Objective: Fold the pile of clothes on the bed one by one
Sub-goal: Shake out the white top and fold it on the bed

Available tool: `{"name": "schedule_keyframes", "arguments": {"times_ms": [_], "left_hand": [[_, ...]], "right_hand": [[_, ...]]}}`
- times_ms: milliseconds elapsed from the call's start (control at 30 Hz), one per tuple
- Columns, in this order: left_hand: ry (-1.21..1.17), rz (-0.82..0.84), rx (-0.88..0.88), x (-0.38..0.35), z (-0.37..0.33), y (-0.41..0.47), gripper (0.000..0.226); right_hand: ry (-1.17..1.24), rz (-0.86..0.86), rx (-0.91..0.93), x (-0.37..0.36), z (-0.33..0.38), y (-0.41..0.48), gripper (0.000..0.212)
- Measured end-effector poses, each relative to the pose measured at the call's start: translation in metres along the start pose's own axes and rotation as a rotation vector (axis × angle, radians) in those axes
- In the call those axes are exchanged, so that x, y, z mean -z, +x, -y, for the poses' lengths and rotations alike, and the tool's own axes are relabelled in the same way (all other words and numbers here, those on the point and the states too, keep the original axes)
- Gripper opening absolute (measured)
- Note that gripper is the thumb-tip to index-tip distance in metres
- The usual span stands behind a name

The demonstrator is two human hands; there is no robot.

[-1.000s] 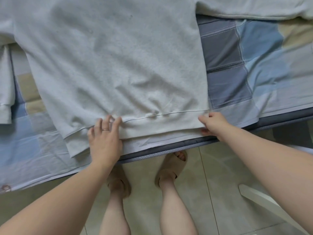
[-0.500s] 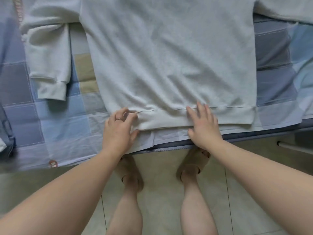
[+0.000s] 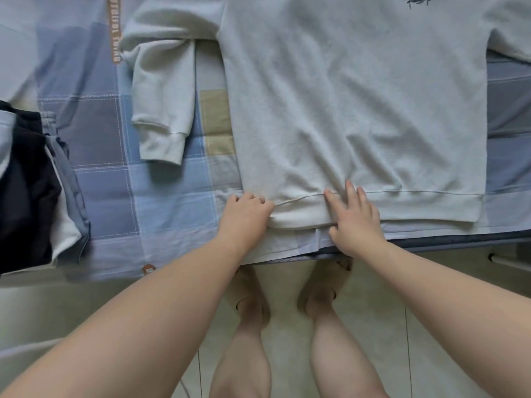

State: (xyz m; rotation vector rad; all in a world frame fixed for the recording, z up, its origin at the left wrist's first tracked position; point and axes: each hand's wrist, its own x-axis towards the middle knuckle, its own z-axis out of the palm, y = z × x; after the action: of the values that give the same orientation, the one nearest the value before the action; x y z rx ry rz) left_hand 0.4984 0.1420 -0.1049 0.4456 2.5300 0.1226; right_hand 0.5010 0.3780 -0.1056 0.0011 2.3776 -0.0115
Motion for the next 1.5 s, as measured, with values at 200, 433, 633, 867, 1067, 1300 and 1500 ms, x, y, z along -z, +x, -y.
{"name": "schedule_keyframes", "arguments": {"times_ms": [200, 433, 633, 867, 1067, 1300, 1500], "left_hand": [[0.113, 0.172, 0.008, 0.003, 0.014, -0.028, 0.029], [-0.189, 0.190, 0.097, 0.009, 0.020, -0.024, 0.024], [-0.404, -0.249, 0.502, 0.058, 0.064, 0.001, 0.043], [-0.848, -0.355, 1.065, 0.095, 0.188, 0.033, 0.105], [-1.318, 0.096, 0.800, 0.089, 0.249, 0.053, 0.040], [-0.332, -0.237, 0.525, 0.194, 0.353, 0.023, 0.016], [0.361, -0.559, 0.352, 0.237, 0.482, -0.011, 0.037]], "right_hand": [[-0.081, 0.274, 0.102, 0.006, 0.006, -0.002, 0.084], [0.066, 0.051, 0.168, 0.045, 0.028, 0.010, 0.061], [0.112, 0.465, 0.296, 0.067, 0.055, 0.028, 0.057], [0.401, 0.154, 0.137, 0.114, 0.115, 0.069, 0.032], [0.589, 0.041, 0.023, 0.138, 0.195, 0.116, 0.022], [0.565, -0.079, -0.002, 0.181, 0.296, 0.126, 0.025], [0.514, -0.157, 0.102, 0.205, 0.377, 0.124, 0.028]]}}
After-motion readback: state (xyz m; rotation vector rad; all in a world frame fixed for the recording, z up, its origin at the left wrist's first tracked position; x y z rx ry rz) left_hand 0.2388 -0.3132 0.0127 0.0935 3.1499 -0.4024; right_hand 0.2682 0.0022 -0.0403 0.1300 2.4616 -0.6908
